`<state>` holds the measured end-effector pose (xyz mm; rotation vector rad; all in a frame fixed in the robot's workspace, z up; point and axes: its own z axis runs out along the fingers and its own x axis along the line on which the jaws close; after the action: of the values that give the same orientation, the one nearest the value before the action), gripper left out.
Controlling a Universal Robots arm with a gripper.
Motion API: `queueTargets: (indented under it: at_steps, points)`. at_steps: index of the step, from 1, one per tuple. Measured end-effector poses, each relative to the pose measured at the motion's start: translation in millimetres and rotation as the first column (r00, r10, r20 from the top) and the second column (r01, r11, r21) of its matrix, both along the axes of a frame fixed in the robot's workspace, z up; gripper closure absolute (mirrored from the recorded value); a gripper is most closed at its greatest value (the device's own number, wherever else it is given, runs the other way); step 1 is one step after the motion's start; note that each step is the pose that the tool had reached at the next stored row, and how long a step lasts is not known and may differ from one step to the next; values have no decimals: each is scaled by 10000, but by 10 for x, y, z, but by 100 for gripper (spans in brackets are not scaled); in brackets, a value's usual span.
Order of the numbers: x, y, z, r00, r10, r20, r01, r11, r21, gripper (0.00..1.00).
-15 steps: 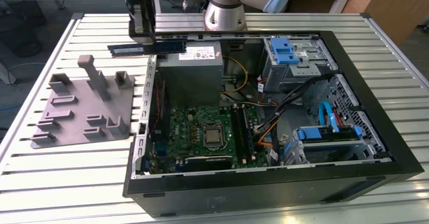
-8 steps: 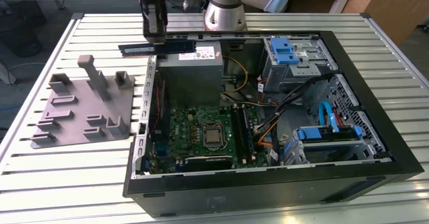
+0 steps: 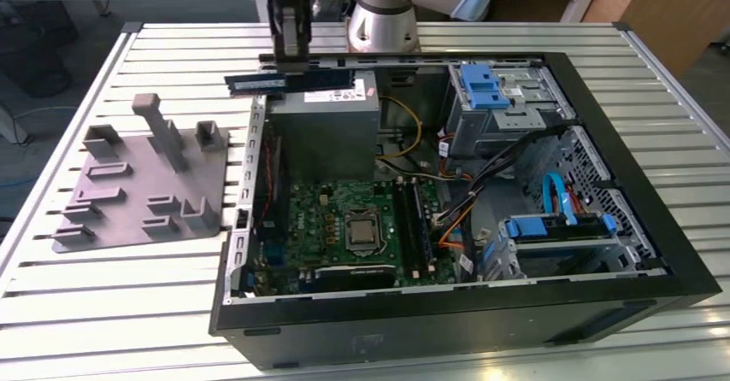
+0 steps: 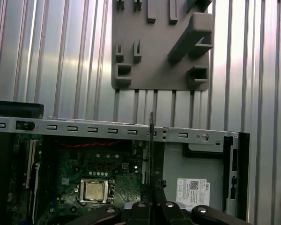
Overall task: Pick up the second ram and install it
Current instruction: 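Pick up the second ram and move it above second insertion slot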
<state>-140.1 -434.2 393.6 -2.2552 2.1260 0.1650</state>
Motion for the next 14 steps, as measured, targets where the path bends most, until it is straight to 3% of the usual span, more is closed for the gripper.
queueTargets:
  at_steps: [14]
  points:
    - [428, 0, -4, 10000, -1, -30, 1, 10000, 0, 86]
